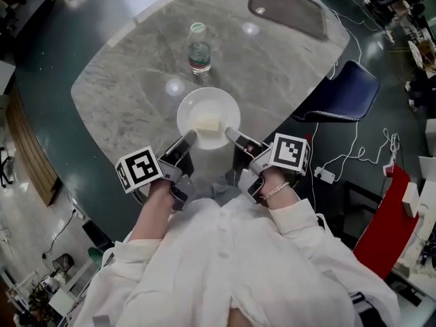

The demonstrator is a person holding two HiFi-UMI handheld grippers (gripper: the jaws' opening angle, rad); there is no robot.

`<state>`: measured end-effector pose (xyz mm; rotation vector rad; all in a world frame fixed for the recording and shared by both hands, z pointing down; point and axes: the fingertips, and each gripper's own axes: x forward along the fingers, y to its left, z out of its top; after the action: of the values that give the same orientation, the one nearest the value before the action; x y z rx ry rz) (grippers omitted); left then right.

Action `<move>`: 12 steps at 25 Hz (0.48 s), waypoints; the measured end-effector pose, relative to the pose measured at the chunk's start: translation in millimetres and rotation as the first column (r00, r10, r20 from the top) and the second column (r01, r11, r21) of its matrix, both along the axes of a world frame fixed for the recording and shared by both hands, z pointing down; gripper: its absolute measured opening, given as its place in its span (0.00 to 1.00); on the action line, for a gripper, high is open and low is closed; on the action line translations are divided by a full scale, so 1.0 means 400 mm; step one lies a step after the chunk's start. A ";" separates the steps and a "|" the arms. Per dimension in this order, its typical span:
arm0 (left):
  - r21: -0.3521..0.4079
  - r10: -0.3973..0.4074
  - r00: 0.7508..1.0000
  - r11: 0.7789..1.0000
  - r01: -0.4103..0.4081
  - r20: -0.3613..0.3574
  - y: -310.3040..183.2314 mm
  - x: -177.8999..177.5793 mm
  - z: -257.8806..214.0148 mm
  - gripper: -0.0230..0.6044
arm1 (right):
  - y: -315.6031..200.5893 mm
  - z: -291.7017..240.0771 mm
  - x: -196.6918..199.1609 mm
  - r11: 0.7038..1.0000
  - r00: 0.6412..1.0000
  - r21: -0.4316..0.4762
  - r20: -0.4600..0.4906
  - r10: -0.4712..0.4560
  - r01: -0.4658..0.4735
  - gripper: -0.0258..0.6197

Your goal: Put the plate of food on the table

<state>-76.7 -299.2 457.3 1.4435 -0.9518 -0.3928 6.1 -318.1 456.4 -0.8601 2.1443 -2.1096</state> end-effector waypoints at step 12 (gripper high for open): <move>-0.038 0.075 0.991 0.997 -0.072 0.106 -0.062 -0.043 0.116 0.10 | -0.077 0.113 -0.061 0.990 0.984 0.046 -0.122 -0.127 0.133 0.06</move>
<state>-93.7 -324.0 503.5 1.4754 -0.9838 -0.2451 -18.3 -348.8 501.5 -0.8847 2.3663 -2.0975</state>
